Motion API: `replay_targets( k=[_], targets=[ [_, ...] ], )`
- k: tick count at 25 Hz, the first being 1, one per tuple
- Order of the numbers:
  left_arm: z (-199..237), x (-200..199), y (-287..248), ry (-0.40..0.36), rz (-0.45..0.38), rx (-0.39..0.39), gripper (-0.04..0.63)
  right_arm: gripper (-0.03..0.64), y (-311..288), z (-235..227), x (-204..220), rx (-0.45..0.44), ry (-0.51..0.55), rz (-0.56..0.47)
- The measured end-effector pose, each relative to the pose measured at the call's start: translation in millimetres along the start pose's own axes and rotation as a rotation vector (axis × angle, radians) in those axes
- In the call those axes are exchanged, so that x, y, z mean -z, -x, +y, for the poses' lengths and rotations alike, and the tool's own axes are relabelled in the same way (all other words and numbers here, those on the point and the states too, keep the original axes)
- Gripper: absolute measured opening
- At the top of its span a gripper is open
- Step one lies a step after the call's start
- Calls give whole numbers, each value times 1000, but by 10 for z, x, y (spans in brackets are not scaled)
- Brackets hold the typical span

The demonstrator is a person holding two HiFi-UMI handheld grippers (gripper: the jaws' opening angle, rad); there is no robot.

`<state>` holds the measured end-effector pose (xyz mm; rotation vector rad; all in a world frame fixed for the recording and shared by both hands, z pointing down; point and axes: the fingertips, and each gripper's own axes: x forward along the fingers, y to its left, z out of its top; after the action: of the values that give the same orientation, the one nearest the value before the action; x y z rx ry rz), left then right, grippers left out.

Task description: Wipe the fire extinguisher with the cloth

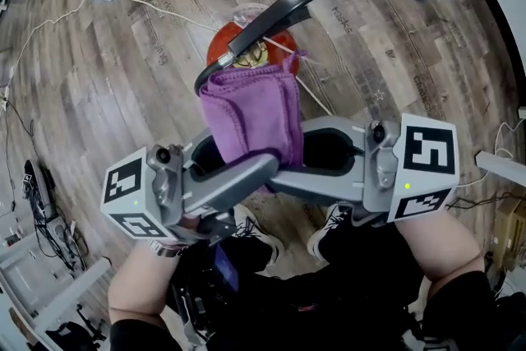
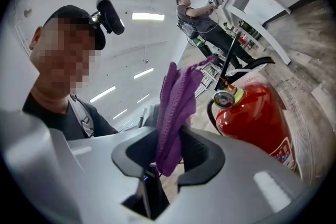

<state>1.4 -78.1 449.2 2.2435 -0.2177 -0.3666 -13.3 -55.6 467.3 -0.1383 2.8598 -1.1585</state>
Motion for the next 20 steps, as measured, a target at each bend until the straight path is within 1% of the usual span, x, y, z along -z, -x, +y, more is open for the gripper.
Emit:
replay_targets(
  k=[1, 3, 5, 8, 10, 12, 13, 14, 15, 17, 18, 20],
  targets=[
    [-21, -2, 50, -5, -6, -15, 115, 112, -6, 17, 7, -12, -7, -1],
    [-67, -27, 205, -25, -29, -69, 120, 107, -19, 80, -3, -47, -26, -7],
    [-96, -86, 440, -4, -87, -119, 120, 103, 15, 99, -55, -59, -42, -21],
    [-5, -171, 796, 56, -197, -146, 118, 97, 225, -101, -278, 1, -15, -78],
    [-11, -107, 908, 66, -256, -150, 106, 97, 384, -103, -453, 16, 41, -101],
    [-28, -84, 916, 31, -285, -139, 106, 97, 556, -127, -546, 34, 122, -111],
    [-9, -82, 912, 17, -296, -128, 104, 97, 648, -213, -574, 62, 150, -122],
    [23, -62, 913, 19, -307, -117, 104, 97, 734, -328, -603, 96, 159, -140],
    [58, -20, 916, 36, -314, -106, 104, 97, 811, -442, -629, 130, 147, -165],
    [96, 65, 915, 82, -321, -87, 104, 97, 928, -628, -642, 175, 89, -219],
    [96, 73, 912, 95, -328, -77, 104, 97, 956, -704, -628, 184, 61, -234],
    [59, 39, 894, 98, -342, -55, 102, 97, 944, -832, -569, 188, 22, -237]
  ],
)
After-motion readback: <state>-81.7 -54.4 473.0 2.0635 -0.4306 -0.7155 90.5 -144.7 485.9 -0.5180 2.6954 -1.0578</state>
